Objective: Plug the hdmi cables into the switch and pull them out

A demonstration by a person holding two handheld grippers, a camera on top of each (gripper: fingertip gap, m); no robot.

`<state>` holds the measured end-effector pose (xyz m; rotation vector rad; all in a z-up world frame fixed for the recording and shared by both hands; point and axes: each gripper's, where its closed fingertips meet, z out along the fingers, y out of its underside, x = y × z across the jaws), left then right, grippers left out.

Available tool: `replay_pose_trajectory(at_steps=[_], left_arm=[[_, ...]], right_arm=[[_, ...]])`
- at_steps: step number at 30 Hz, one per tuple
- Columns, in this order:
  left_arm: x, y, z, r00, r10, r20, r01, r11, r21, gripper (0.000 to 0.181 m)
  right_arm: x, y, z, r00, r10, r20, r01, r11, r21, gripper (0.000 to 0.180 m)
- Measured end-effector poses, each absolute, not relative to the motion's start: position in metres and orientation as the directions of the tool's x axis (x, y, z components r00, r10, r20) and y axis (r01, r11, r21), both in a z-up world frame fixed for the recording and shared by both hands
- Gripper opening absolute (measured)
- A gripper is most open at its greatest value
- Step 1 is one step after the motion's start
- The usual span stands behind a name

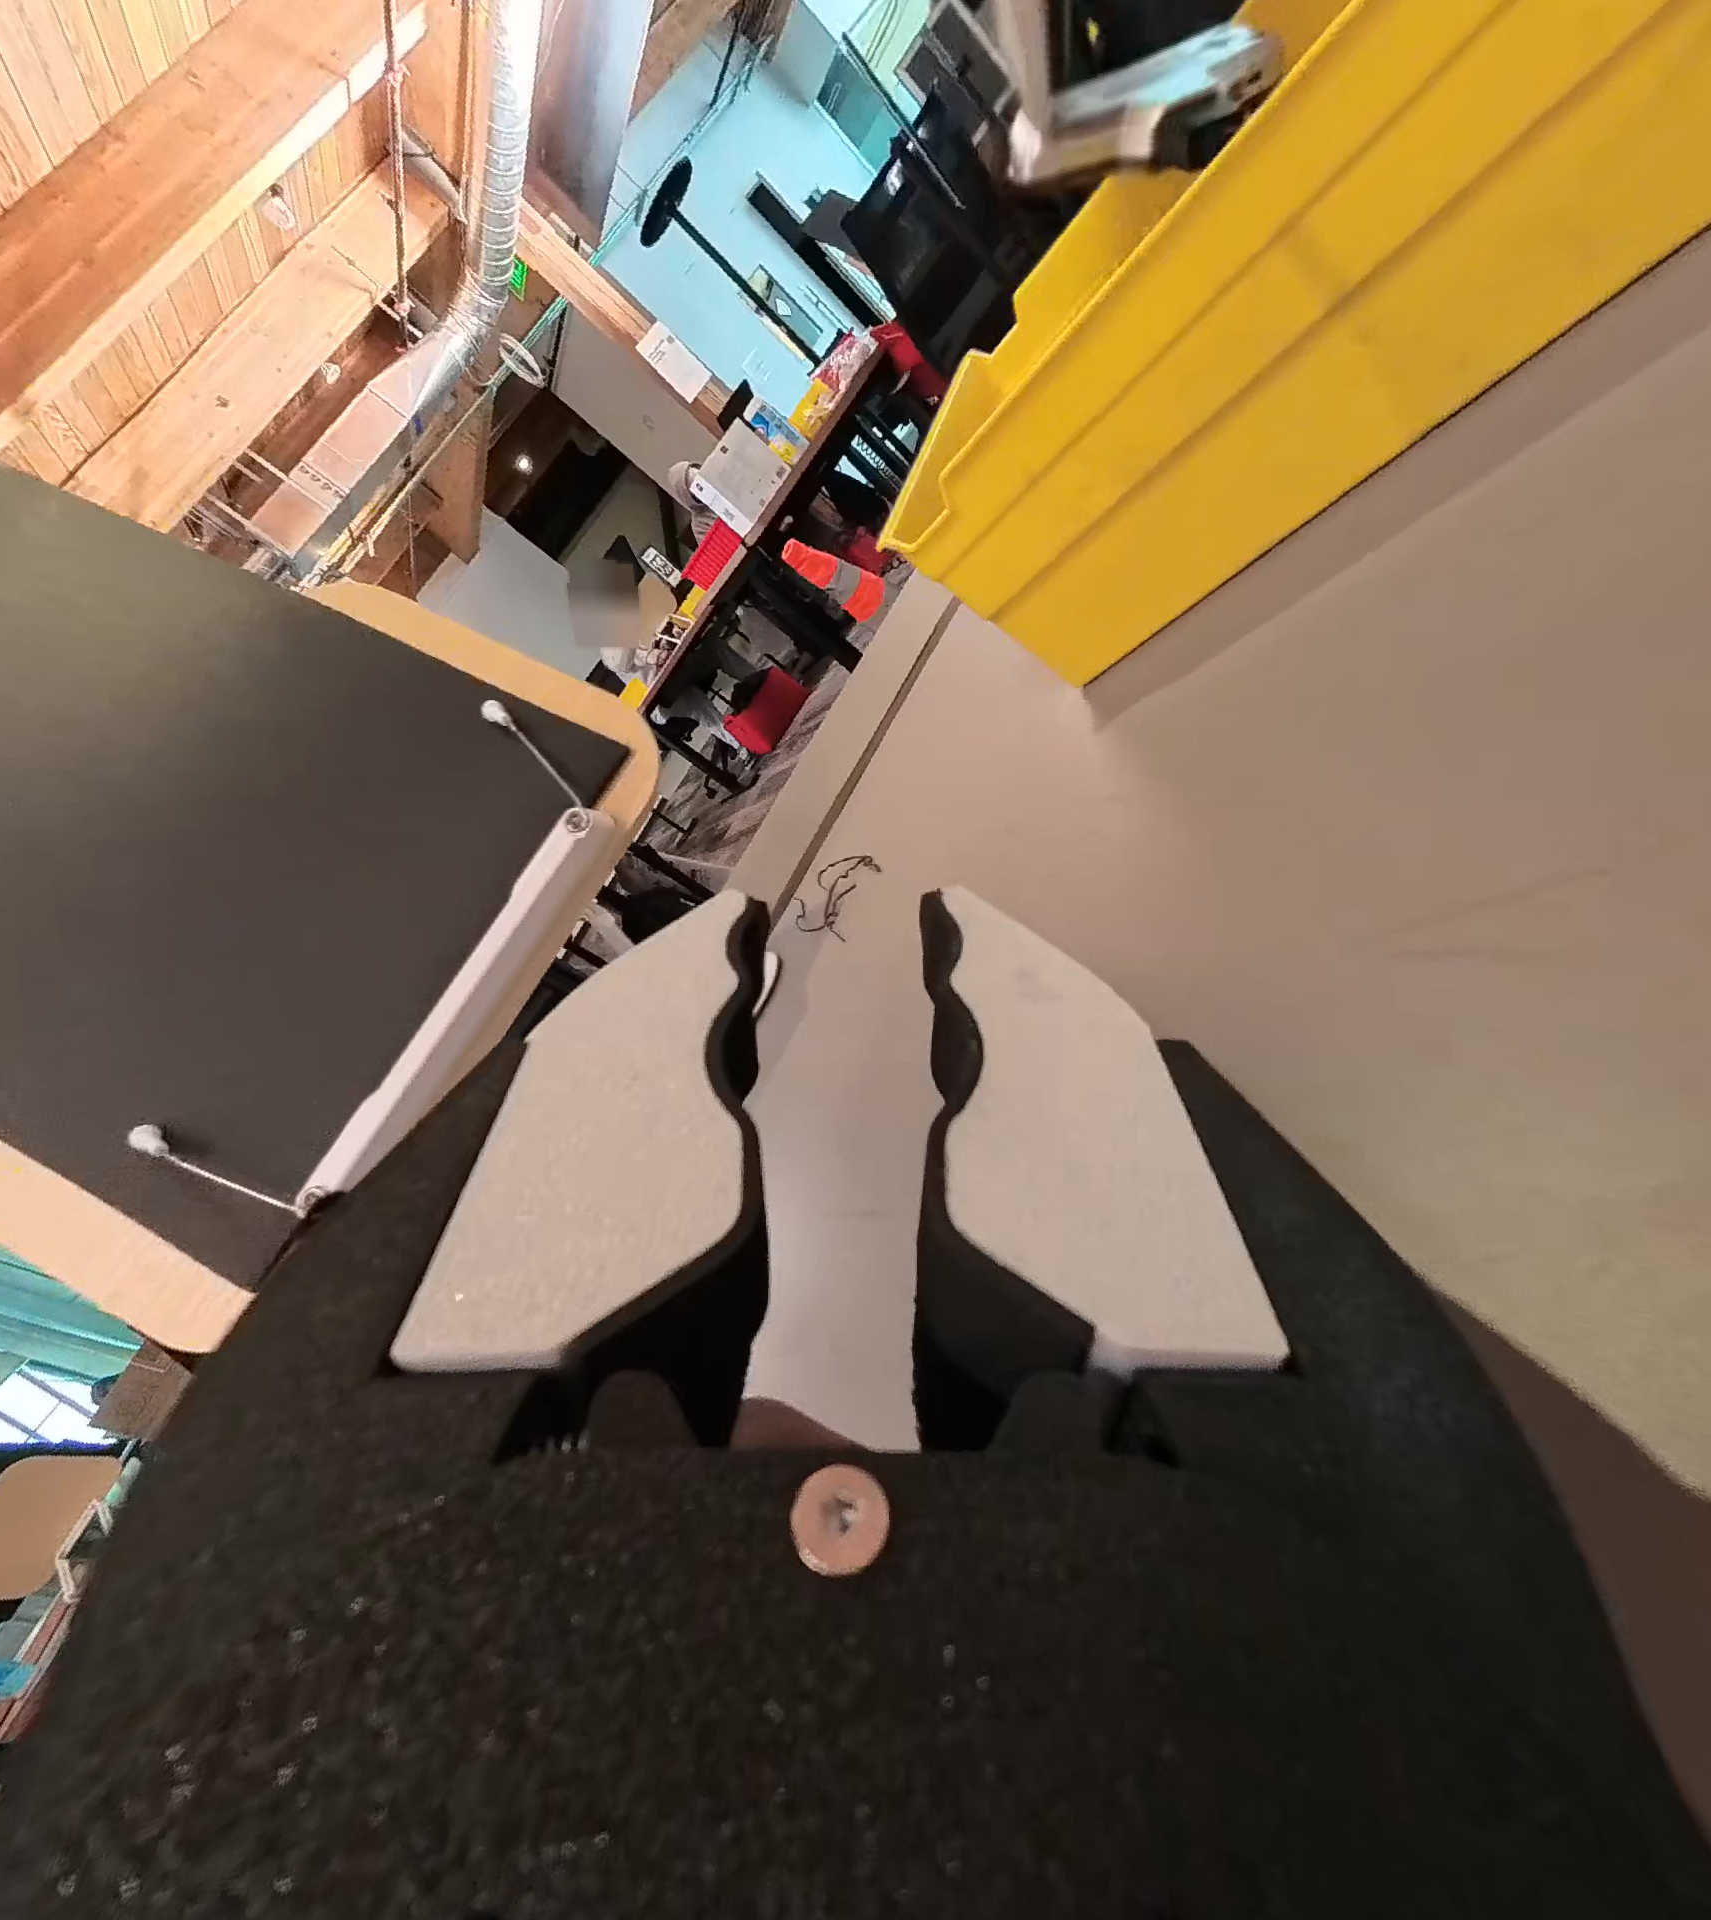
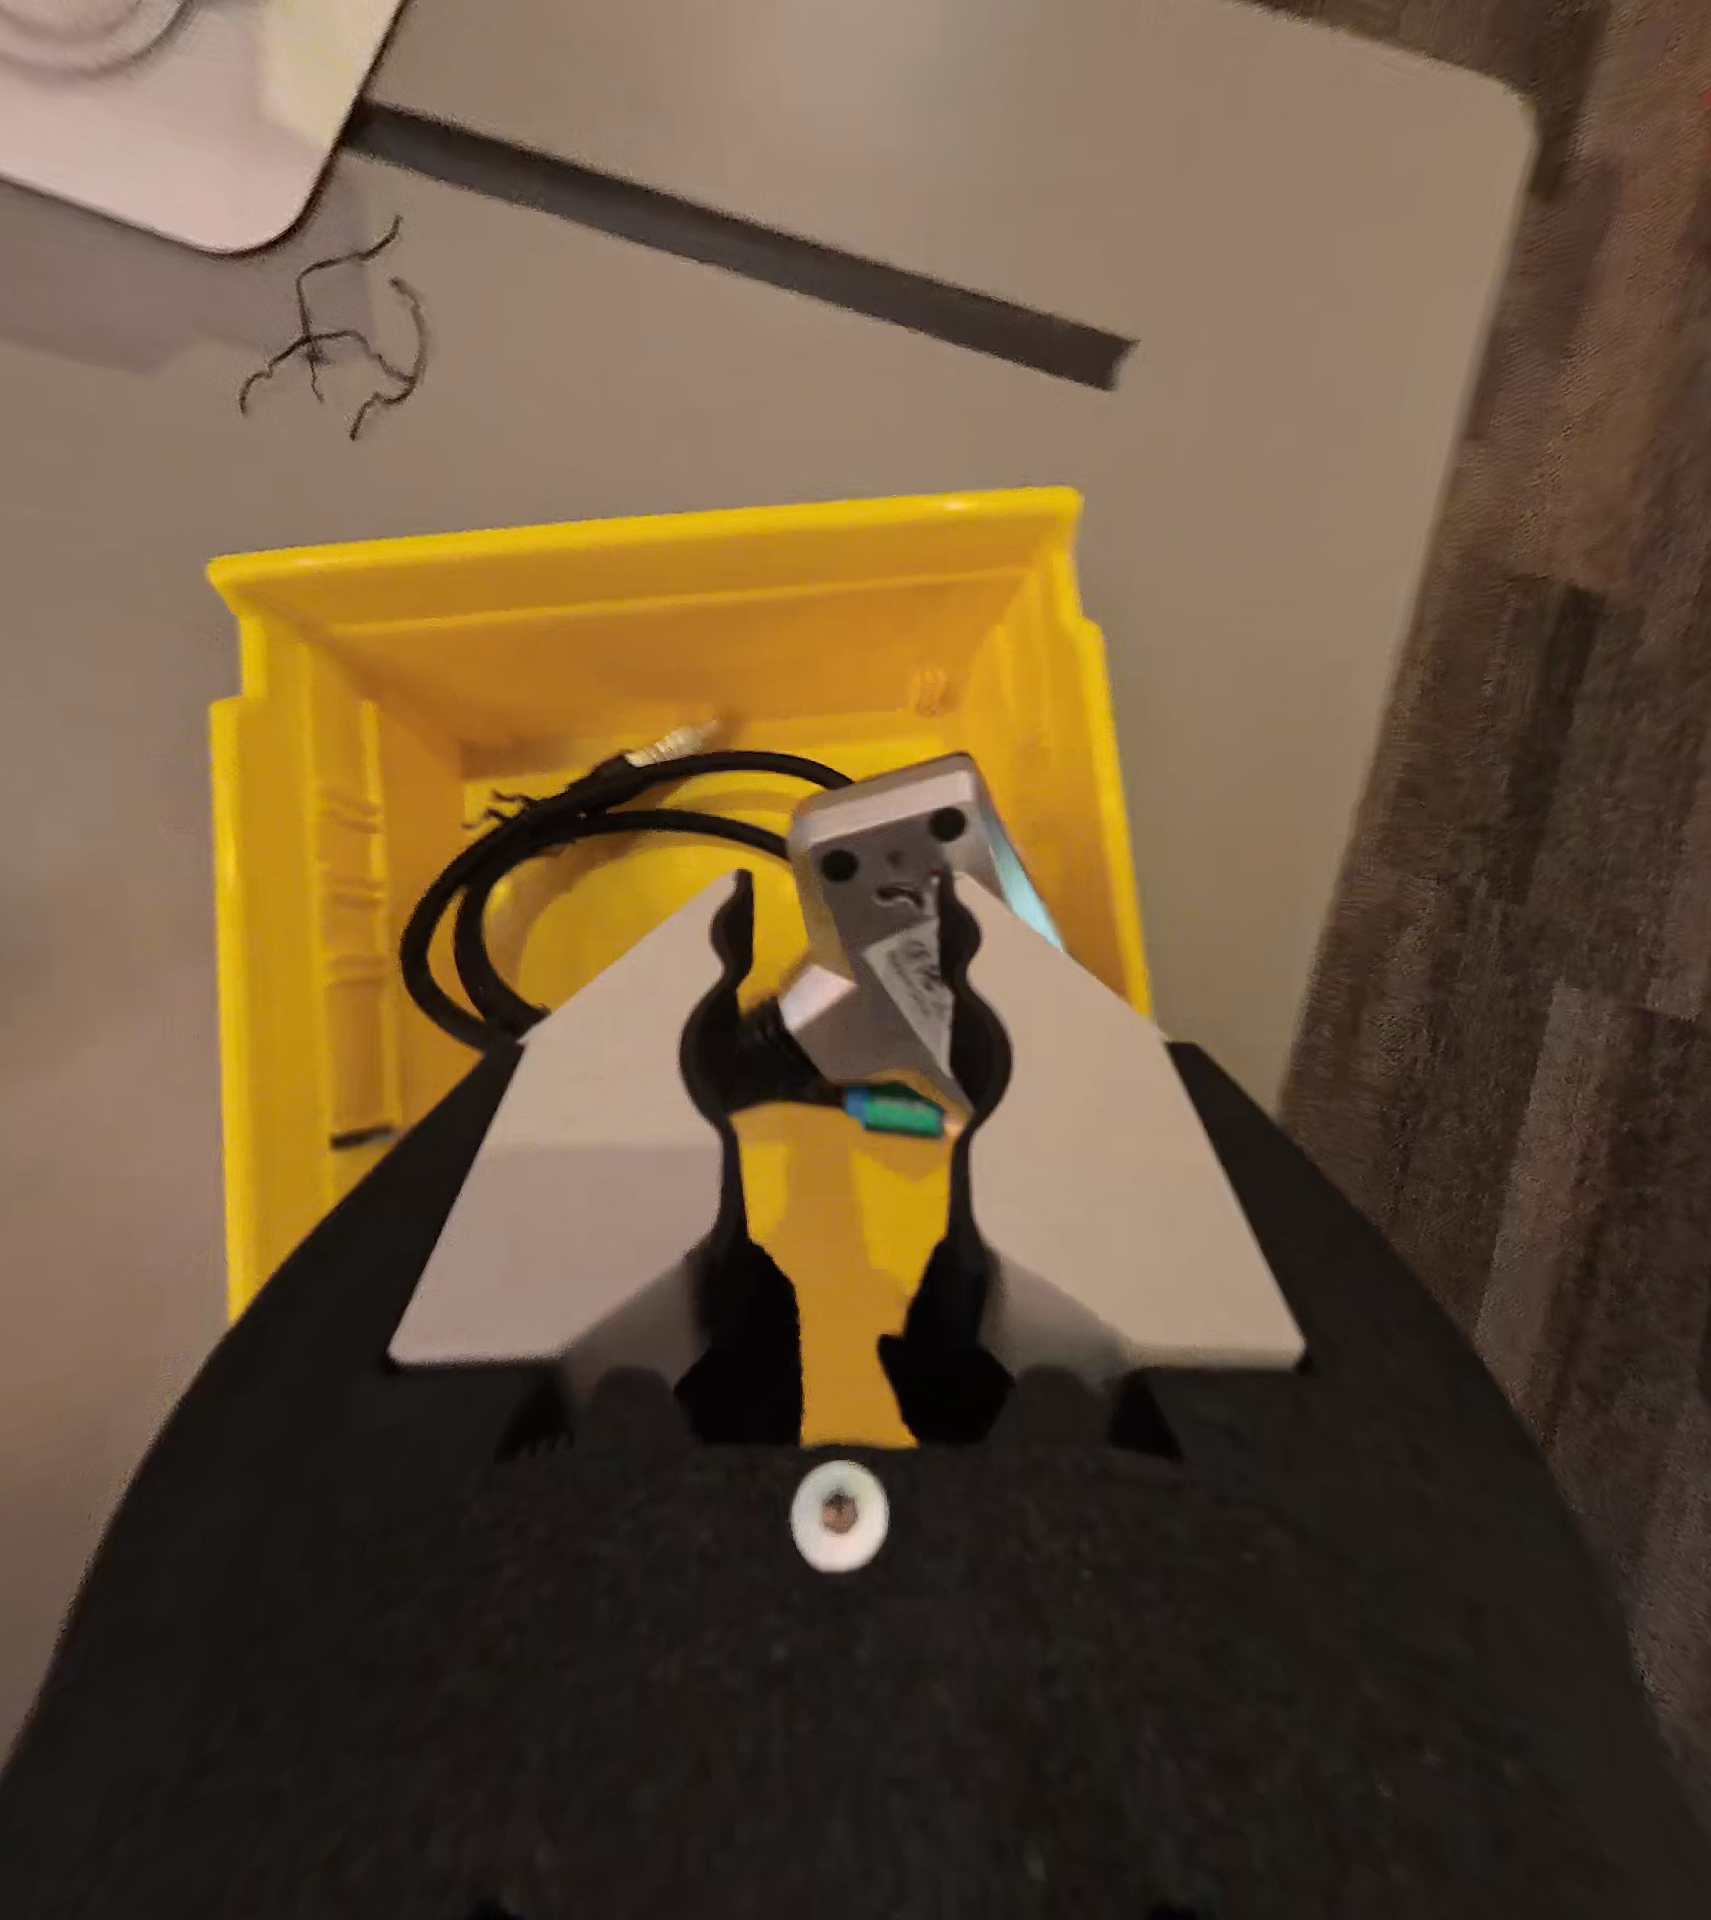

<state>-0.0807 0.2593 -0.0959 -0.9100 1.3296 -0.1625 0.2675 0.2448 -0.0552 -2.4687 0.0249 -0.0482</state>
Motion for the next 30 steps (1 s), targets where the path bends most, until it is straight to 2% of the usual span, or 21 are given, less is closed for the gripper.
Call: replay_pose_trajectory(at_steps=[1, 3, 6, 9, 12, 18, 20, 22, 24, 26, 28, 30], left_arm=[[-0.081, 0.26, -0.096, 0.282, -0.586, -0.759, -0.385, 0.656, -0.649, 0.029], [-0.08, 0.261, -0.098, 0.278, -0.589, -0.759, -0.389, 0.653, -0.65, 0.029], [-0.079, 0.257, -0.1, 0.265, -0.593, -0.76, -0.388, 0.657, -0.647, 0.029], [-0.077, 0.255, -0.102, 0.254, -0.593, -0.764, -0.387, 0.662, -0.642, 0.028], [-0.077, 0.256, -0.104, 0.25, -0.596, -0.763, -0.391, 0.658, -0.643, 0.028], [-0.078, 0.26, -0.104, 0.257, -0.606, -0.753, -0.395, 0.645, -0.654, 0.028], [-0.079, 0.26, -0.103, 0.258, -0.599, -0.758, -0.395, 0.651, -0.648, 0.028], [-0.079, 0.259, -0.103, 0.256, -0.596, -0.761, -0.394, 0.654, -0.645, 0.028], [-0.078, 0.257, -0.103, 0.25, -0.598, -0.761, -0.393, 0.656, -0.644, 0.028], [-0.076, 0.255, -0.105, 0.239, -0.599, -0.764, -0.394, 0.66, -0.64, 0.028], [-0.075, 0.254, -0.107, 0.23, -0.597, -0.769, -0.396, 0.664, -0.634, 0.028], [-0.075, 0.253, -0.108, 0.227, -0.595, -0.771, -0.397, 0.666, -0.631, 0.027]], right_arm=[[0.279, 0.231, -0.05, 0.996, -0.077, 0.05, -0.028, -0.772, -0.635, 0.037], [0.299, 0.205, -0.053, 0.986, -0.157, 0.052, -0.088, -0.766, -0.637, 0.044], [0.296, 0.187, -0.078, 0.977, -0.187, -0.101, -0.209, -0.77, -0.603, 0.064], [0.29, 0.185, -0.099, 0.969, -0.183, -0.164, -0.245, -0.774, -0.583, 0.082], [0.29, 0.196, -0.101, 0.982, -0.163, -0.098, -0.188, -0.745, -0.64, 0.083], [0.292, 0.2, -0.101, 0.985, -0.145, 0.092, -0.056, -0.777, -0.627, 0.085], [0.285, 0.199, -0.086, 0.984, -0.077, 0.161, 0.05, -0.744, -0.666, 0.085], [0.267, 0.194, -0.077, 0.954, 0.066, 0.294, 0.25, -0.717, -0.65, 0.084], [0.258, 0.185, -0.078, 0.862, 0.191, 0.469, 0.453, -0.704, -0.547, 0.082], [0.247, 0.184, -0.083, 0.755, 0.287, 0.589, 0.604, -0.655, -0.455, 0.071], [0.247, 0.184, -0.095, 0.663, 0.359, 0.656, 0.69, -0.632, -0.352, 0.055], [0.245, 0.191, -0.104, 0.629, 0.398, 0.668, 0.727, -0.606, -0.323, 0.047]])
